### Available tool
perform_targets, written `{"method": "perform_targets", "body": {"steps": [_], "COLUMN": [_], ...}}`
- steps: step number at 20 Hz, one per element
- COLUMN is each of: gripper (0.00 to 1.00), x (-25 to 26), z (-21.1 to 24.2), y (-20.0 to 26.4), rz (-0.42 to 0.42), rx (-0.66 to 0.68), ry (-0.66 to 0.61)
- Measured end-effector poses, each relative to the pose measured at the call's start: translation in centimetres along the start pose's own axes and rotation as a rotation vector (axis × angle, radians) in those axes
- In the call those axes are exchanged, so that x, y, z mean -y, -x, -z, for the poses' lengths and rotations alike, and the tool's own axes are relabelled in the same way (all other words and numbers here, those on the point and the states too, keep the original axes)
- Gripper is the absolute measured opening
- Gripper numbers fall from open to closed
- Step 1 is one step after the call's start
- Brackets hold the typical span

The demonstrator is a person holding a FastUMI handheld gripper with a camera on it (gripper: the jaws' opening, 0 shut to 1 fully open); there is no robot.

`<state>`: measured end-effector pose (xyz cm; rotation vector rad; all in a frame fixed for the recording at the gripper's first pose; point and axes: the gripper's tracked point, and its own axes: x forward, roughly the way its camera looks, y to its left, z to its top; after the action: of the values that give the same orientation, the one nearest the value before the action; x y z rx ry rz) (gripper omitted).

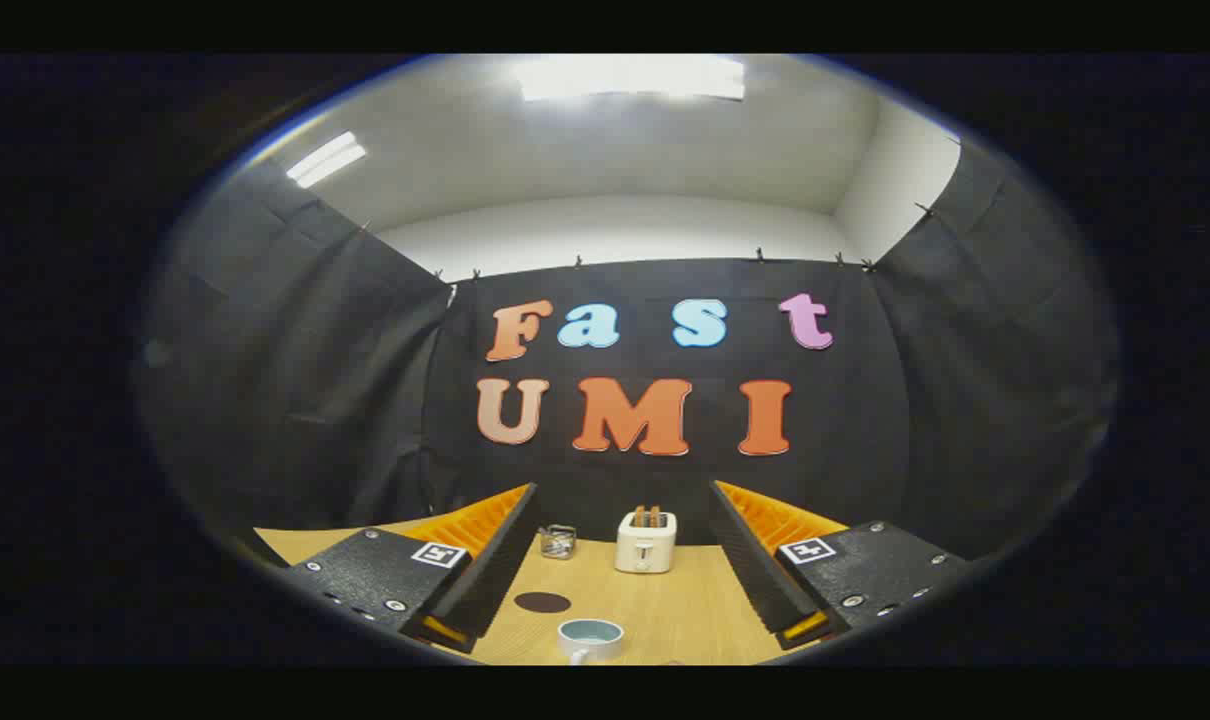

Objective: Take the bottle from table, then pour the juice into the cup, finally place the bottle on the coaster

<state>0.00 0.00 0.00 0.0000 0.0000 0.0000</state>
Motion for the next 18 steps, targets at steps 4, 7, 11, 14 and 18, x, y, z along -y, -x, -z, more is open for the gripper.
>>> {"method": "perform_targets", "body": {"steps": [4,7,11,14,18], "gripper": [0.98,0.98,0.98,0.98,0.98], "x": [-1.9,-2.8,-4.3,-5.6,-6.5], "z": [1.2,2.1,3.2,3.3,3.0], "y": [-1.2,-2.1,-3.1,-4.2,-4.9], "rz": [-0.028,-0.034,-0.048,-0.063,-0.069], "rx": [-0.014,-0.019,-0.038,-0.040,-0.038], "ry": [-0.030,-0.033,-0.034,-0.050,-0.062]}}
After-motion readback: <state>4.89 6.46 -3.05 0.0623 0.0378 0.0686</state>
